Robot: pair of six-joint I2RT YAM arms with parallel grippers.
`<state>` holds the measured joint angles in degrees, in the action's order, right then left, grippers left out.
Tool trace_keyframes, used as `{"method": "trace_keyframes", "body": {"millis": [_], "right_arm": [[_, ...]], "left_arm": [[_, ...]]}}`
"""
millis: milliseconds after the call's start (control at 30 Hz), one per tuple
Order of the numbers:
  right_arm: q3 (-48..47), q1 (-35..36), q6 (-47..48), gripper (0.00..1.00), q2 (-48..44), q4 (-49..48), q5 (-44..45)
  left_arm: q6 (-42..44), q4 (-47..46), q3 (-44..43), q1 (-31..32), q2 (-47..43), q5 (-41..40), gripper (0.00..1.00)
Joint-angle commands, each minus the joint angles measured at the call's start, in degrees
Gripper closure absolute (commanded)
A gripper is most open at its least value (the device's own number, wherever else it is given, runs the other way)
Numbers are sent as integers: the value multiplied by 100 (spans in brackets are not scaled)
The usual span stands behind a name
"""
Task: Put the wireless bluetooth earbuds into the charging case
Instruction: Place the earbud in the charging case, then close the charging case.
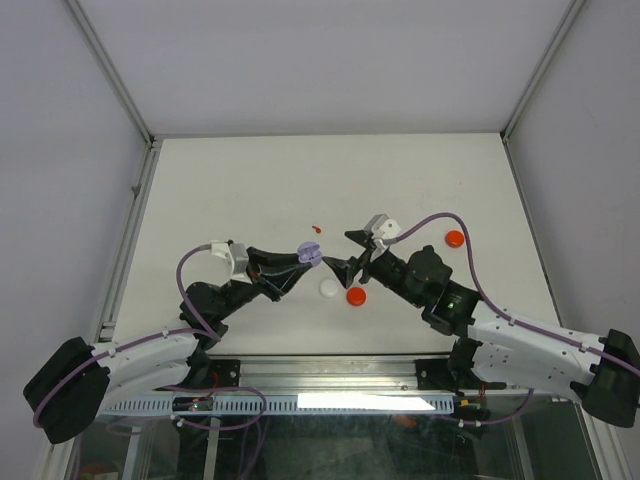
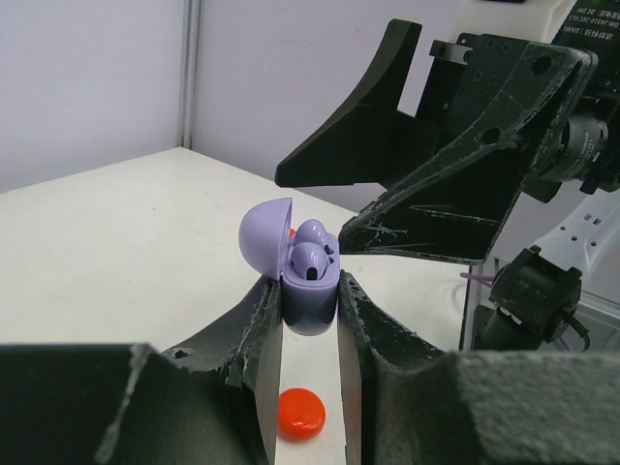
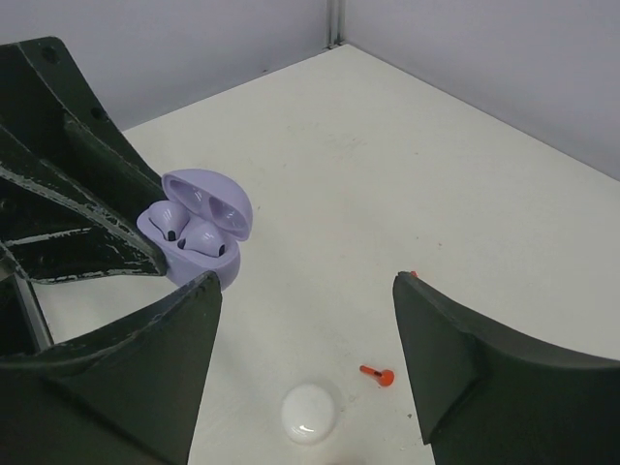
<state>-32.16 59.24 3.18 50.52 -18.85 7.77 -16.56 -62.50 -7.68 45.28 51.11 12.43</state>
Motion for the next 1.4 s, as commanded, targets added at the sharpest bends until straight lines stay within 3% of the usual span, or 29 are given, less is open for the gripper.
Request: {"method": "trace_keyframes", "body": {"millis": [0, 333, 633, 767, 1033, 1100, 1367], "right_arm": [[-230, -45, 189, 25, -295, 169, -635], [-214, -421, 315, 29, -487, 535, -2484], [-553, -1290, -243, 29, -215, 485, -4420], [-665, -1302, -372, 29, 58, 315, -4886], [-780, -1302, -372, 29, 463, 149, -4886], [-792, -1302, -577, 32, 492, 129, -5613], [-812, -1302, -590, 36, 397, 121, -5960]], "left_arm": [[238, -86, -31, -16, -117, 210, 100], [344, -135, -104, -15, -201, 884, 100], [537, 62, -240, -18, -201, 1506, 100], [587, 62, -298, -17, -173, 1592, 100], [568, 34, -335, -14, -86, 1576, 100], [549, 34, -322, -19, -77, 1526, 100], [390, 273, -304, -18, -49, 1166, 100]]}}
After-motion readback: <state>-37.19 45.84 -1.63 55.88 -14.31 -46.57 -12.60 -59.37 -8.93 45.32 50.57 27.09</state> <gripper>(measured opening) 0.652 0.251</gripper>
